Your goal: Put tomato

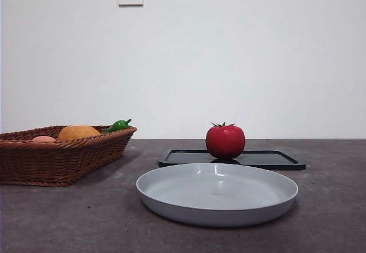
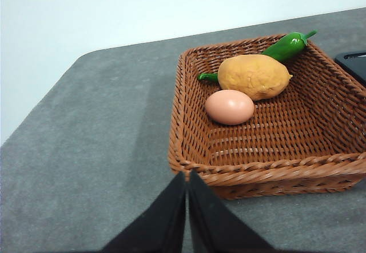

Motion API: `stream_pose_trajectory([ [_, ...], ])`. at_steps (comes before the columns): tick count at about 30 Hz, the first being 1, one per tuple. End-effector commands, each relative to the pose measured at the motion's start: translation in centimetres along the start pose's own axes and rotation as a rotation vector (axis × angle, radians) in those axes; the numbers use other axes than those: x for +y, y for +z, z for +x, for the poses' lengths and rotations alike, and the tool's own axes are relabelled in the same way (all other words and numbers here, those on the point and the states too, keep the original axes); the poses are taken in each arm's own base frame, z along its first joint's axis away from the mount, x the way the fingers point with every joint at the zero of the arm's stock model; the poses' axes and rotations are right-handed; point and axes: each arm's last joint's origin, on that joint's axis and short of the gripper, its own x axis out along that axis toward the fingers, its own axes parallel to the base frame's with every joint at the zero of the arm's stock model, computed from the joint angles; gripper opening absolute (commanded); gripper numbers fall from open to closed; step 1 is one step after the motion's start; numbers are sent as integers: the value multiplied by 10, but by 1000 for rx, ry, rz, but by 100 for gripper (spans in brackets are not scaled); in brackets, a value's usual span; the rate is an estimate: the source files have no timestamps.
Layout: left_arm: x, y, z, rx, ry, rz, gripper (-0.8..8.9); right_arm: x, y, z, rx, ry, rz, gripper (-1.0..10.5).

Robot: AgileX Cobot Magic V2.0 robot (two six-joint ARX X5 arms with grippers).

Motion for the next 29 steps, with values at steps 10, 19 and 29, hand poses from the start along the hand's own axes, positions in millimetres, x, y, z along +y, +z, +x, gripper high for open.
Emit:
stream_pose_trajectory([
  [10,-1,-8,2,29,0,-7,8,-15,-85,5,-206,-308,-7,8],
  [19,-1,-8,2,29,0,-7,8,-19,-129,12,-210,-401,4,8],
  [29,-1,-8,2,29,0,-7,8,-21,-159,20,-140,-402,66,8],
])
